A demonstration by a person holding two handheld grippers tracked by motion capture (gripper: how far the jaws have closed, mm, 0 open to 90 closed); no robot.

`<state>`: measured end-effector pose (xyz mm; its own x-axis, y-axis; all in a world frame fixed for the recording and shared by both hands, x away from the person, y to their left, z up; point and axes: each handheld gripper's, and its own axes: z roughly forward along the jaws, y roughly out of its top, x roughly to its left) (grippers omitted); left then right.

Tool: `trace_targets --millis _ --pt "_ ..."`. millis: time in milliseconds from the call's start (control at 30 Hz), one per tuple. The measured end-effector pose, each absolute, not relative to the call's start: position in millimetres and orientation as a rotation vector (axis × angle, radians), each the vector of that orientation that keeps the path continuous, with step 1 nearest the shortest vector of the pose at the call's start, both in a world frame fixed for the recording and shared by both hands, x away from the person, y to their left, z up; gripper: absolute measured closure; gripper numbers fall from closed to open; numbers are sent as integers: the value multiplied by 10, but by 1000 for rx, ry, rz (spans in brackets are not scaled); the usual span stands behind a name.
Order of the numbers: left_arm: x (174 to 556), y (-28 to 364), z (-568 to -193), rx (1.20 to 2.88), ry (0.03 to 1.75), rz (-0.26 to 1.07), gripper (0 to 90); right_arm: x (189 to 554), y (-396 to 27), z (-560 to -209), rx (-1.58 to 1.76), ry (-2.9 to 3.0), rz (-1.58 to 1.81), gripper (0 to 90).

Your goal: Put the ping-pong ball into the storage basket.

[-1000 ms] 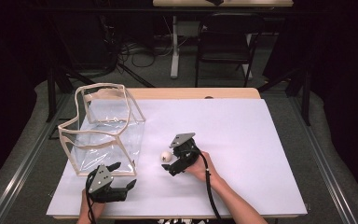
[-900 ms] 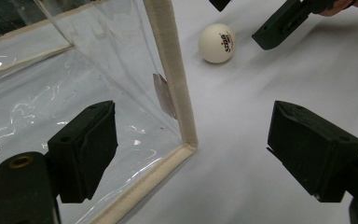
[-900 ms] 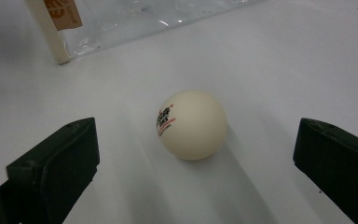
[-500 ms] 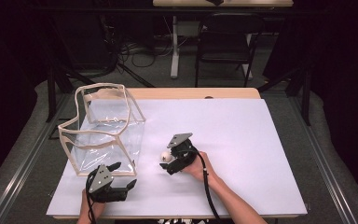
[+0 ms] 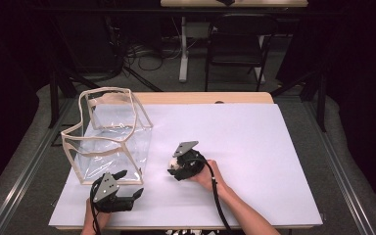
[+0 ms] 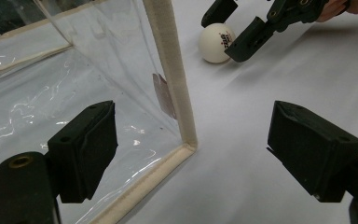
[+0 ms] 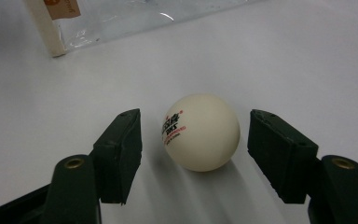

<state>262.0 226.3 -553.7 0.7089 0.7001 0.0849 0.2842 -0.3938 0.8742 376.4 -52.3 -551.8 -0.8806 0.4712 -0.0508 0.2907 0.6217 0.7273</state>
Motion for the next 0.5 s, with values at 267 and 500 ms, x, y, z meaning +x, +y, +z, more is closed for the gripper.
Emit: trace_targets --millis 267,500 --pt "2618 2265 -5537 1980 757 558 162 3760 -509 -5534 635 2620 1081 412" --pt "2614 2262 -5538 1979 758 556 162 3763 -511 -5535 640 2612 1072 493"
